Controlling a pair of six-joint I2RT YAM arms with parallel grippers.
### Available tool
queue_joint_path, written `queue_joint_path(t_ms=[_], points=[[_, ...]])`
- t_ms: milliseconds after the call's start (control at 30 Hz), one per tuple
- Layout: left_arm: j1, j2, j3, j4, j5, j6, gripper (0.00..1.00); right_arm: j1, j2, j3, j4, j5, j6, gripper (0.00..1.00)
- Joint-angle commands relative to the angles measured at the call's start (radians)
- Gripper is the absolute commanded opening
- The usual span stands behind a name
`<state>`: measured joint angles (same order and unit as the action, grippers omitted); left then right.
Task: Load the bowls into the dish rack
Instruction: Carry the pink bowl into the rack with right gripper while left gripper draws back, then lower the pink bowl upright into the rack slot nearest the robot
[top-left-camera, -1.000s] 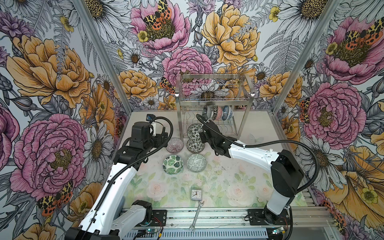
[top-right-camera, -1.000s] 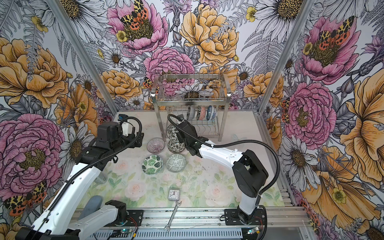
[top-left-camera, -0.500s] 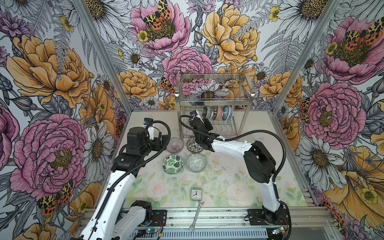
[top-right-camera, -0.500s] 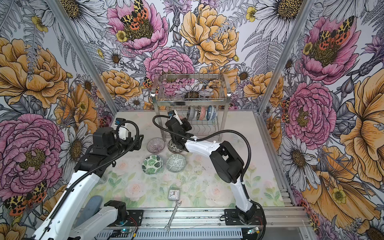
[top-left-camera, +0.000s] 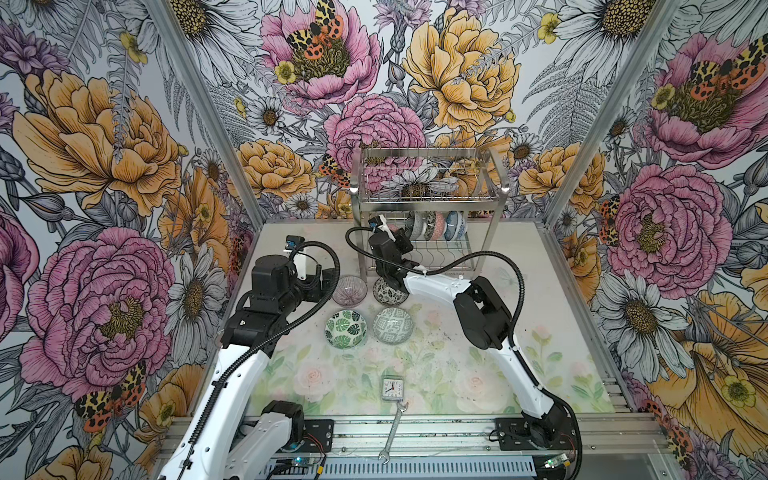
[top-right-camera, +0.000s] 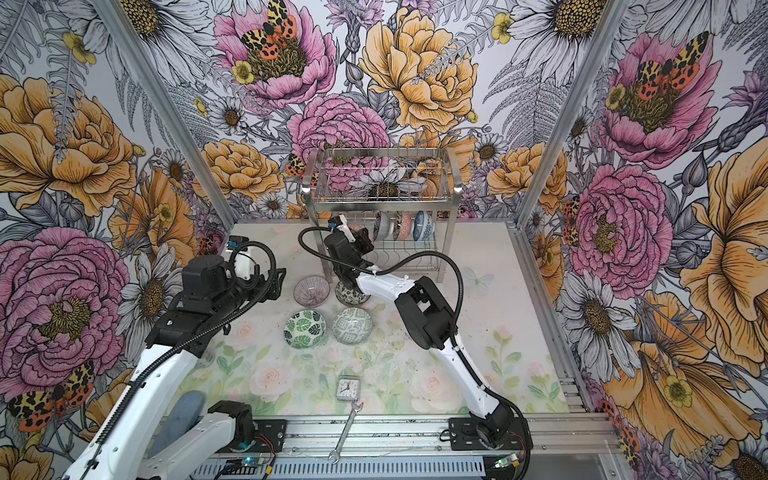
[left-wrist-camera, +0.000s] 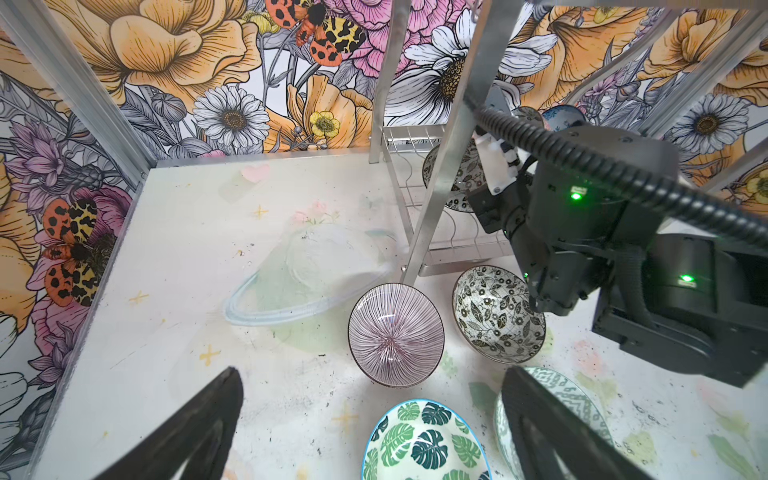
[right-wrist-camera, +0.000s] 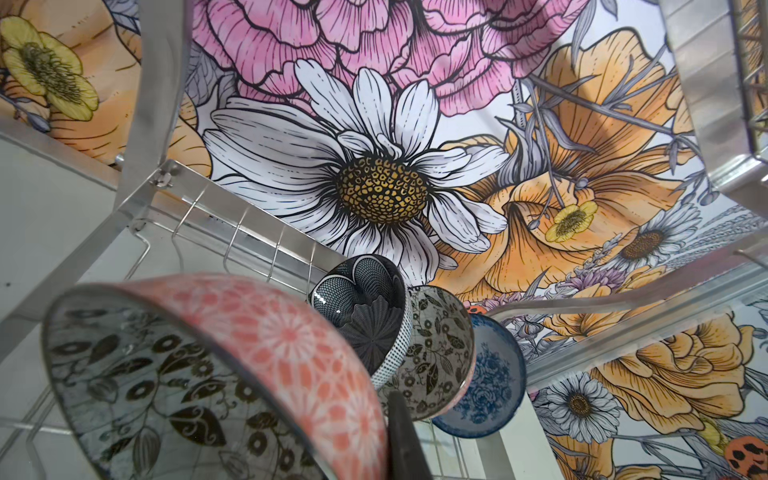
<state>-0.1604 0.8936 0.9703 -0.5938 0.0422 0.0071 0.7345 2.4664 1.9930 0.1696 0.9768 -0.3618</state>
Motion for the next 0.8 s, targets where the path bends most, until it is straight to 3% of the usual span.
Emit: queue_joint_path(t_ms=[0, 767], points=[[0.007, -0.013, -0.010, 0.023, 0.001, -0.006, 0.99, -0.015, 0.041, 0.091, 0.088, 0.033, -0.026, 0.00], [0.006, -0.033, -0.019, 0.023, -0.002, -0.007, 0.99, -0.080, 0.427, 0.620, 0.094, -0.049, -0.081, 0.00]])
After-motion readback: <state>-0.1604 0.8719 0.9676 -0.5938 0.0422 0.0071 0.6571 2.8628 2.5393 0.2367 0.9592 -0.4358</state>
